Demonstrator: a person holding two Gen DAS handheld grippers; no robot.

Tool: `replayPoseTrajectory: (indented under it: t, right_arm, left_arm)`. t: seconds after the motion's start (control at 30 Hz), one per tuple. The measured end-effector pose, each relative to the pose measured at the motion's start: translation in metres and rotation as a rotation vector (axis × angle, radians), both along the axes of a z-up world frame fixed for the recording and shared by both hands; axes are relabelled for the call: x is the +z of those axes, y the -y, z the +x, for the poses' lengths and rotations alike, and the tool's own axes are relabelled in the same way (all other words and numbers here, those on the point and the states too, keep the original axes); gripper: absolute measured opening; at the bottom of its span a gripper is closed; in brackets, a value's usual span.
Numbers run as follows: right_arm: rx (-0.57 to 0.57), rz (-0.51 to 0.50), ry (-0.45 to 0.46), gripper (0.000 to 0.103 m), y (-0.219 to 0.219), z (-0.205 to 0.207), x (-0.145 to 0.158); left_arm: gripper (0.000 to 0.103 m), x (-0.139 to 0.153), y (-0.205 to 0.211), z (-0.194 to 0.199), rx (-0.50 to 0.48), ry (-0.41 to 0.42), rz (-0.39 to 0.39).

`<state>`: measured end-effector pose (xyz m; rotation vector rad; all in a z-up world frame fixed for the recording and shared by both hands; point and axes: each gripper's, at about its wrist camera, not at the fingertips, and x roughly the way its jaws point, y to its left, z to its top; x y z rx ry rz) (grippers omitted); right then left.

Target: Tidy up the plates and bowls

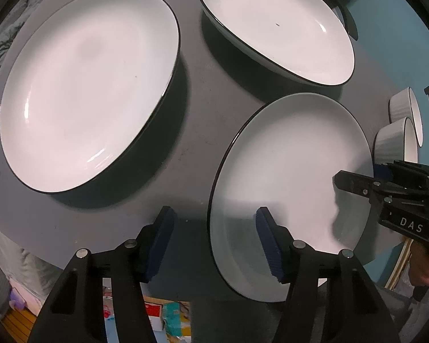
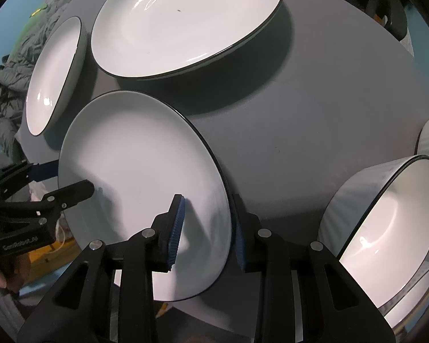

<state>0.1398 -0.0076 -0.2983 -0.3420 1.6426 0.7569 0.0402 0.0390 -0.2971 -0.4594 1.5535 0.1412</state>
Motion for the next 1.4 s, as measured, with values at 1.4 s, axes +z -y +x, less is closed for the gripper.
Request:
replayPoseTrajectory:
  t: [1.4]
  right_arm:
    - [-0.071,0.072,-0.043,0.022,0.013,-0.003,-0.008]
  left_arm:
    - [0.026,-0.017,-0.032,-0.022,-0.046,0.030,-0.125]
